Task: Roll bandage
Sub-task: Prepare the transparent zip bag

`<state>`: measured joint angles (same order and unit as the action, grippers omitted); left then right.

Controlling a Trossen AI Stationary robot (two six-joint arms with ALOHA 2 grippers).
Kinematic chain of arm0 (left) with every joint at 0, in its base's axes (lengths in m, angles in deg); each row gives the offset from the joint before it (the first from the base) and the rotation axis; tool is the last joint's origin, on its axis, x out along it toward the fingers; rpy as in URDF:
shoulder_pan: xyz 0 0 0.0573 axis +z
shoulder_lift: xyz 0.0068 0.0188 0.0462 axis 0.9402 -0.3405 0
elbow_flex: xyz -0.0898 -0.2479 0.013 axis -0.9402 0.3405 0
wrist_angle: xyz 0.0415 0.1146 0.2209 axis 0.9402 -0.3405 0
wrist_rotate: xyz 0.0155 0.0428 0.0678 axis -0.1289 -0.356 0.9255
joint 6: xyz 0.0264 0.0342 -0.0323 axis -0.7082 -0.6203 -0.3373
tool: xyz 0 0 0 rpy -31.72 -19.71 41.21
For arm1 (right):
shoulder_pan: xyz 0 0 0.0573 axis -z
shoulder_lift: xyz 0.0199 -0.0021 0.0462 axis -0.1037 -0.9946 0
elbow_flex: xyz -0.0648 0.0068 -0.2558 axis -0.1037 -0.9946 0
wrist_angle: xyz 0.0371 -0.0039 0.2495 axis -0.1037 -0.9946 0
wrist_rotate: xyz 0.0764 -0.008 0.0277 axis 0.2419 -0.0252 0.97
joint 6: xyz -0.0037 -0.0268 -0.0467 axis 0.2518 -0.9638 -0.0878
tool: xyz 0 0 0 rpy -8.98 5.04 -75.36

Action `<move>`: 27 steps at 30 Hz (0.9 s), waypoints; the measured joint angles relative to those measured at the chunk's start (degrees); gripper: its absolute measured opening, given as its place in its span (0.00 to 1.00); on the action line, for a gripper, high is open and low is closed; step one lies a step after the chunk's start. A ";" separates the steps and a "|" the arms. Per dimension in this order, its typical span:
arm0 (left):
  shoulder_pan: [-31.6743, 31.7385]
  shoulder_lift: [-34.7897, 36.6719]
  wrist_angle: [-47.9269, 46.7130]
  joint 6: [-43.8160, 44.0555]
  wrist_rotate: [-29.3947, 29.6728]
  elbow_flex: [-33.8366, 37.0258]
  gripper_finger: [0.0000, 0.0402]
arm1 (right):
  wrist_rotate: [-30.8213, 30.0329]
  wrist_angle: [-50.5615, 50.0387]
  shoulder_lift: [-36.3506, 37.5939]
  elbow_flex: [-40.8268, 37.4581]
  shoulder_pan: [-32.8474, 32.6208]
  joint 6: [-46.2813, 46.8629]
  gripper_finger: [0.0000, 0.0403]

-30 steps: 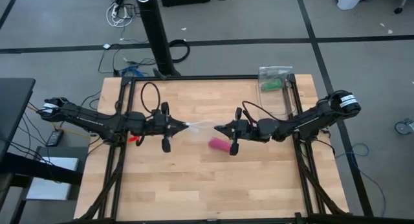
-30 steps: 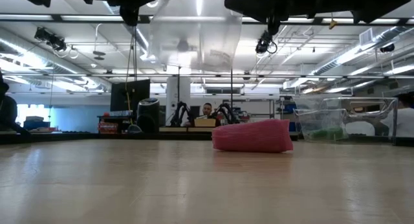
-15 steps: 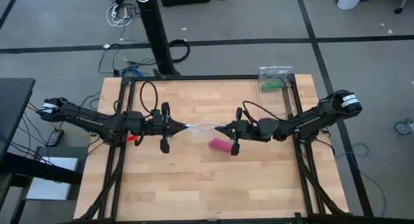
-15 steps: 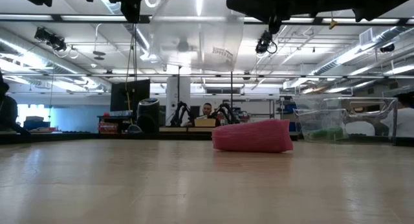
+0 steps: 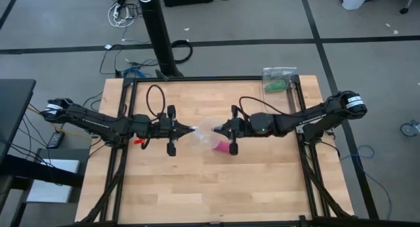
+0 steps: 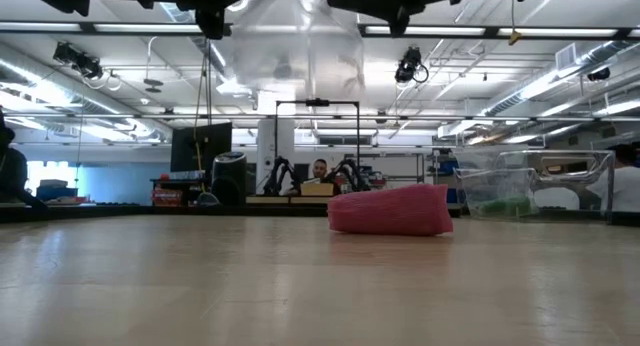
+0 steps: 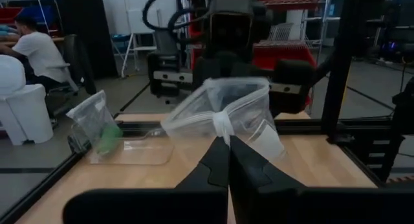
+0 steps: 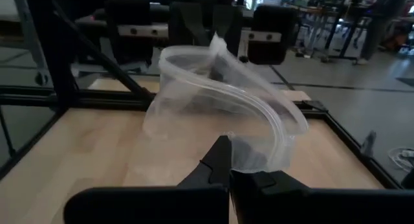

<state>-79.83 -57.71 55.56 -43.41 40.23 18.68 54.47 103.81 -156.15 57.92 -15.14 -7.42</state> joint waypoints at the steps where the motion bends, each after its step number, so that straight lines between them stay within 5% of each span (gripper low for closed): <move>1: 0.04 -0.19 0.13 -0.04 -0.02 0.00 0.01 | 0.98 -0.35 0.00 0.49 0.32 0.01 0.00; 12: 0.39 -4.75 5.71 -1.56 -0.73 -0.71 0.00 | 9.88 -3.04 -0.04 1.76 3.28 -0.33 0.00; 27: 3.06 -10.56 10.79 -0.26 -5.44 -2.54 0.00 | 13.82 -7.36 -0.09 1.76 4.40 -4.68 0.00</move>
<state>-76.77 -68.27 66.35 -43.66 34.80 16.14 68.29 96.45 -156.24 59.67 -10.74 -12.10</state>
